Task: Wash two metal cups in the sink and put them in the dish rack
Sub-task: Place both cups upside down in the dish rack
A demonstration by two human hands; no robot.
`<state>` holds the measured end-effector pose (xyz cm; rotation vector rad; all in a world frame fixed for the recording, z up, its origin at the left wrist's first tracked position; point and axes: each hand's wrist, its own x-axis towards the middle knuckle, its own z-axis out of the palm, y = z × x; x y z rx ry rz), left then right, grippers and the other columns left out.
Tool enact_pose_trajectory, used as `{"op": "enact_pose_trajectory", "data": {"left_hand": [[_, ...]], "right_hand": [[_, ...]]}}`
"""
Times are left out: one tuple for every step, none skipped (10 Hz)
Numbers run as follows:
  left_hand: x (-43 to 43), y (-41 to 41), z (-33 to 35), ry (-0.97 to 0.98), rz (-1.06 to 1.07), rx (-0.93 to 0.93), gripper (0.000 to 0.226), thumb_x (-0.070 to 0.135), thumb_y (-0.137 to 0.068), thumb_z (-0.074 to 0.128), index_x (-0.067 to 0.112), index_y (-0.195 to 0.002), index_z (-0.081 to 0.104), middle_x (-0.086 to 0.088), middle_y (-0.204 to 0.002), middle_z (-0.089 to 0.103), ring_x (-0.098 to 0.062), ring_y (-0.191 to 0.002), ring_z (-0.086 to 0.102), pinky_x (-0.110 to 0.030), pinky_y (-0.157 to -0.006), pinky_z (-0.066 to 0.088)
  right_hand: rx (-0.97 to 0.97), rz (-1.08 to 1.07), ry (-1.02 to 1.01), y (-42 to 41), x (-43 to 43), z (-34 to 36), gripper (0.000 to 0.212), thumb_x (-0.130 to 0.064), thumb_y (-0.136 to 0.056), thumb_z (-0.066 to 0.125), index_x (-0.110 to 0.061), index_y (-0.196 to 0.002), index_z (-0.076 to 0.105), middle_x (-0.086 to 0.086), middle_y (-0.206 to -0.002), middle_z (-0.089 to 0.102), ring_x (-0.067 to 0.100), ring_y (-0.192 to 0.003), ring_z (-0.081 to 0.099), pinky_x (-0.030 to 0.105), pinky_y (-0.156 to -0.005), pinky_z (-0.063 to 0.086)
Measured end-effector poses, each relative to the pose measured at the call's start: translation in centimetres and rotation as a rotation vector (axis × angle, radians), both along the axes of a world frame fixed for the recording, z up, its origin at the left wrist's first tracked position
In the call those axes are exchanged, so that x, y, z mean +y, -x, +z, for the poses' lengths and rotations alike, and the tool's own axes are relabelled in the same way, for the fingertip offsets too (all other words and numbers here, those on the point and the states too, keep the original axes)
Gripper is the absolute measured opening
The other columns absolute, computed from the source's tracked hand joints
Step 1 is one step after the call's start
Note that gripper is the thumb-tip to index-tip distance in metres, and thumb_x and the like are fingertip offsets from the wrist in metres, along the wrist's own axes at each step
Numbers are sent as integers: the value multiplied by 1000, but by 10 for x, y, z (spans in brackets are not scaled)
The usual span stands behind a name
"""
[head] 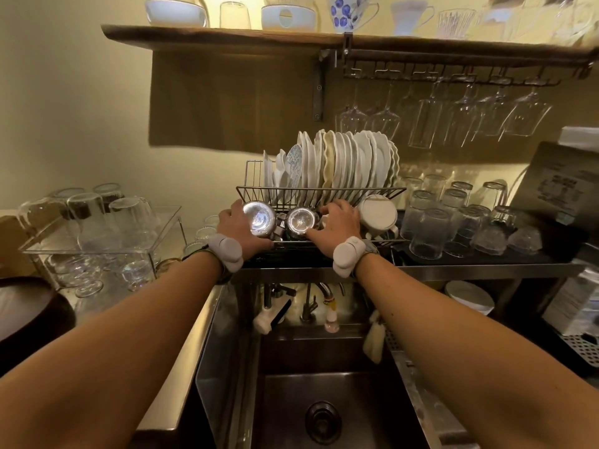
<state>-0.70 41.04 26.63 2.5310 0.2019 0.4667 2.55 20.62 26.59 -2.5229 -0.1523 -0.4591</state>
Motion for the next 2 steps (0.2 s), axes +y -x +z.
{"op": "enact_pose_trajectory", "data": {"left_hand": [[-5,6,-3,-20,19,-40,101,41,-60,84,13,-140,29,-17,-134,39,-36,-122,42,-44,-98,44],[-19,18,-1,-20,77,-126,87,45,-64,80,17,-134,37,-15,-136,33,-35,-123,35,-43,-100,40]], "right_hand": [[-4,13,-41,5,-5,-2,55,-42,-81,73,-14,-125,57,11,-141,43,31,-131,38,40,-110,36],[2,28,-94,12,-15,1,48,-34,-81,75,-13,-120,56,11,-136,42,29,-126,43,36,-106,40]]}}
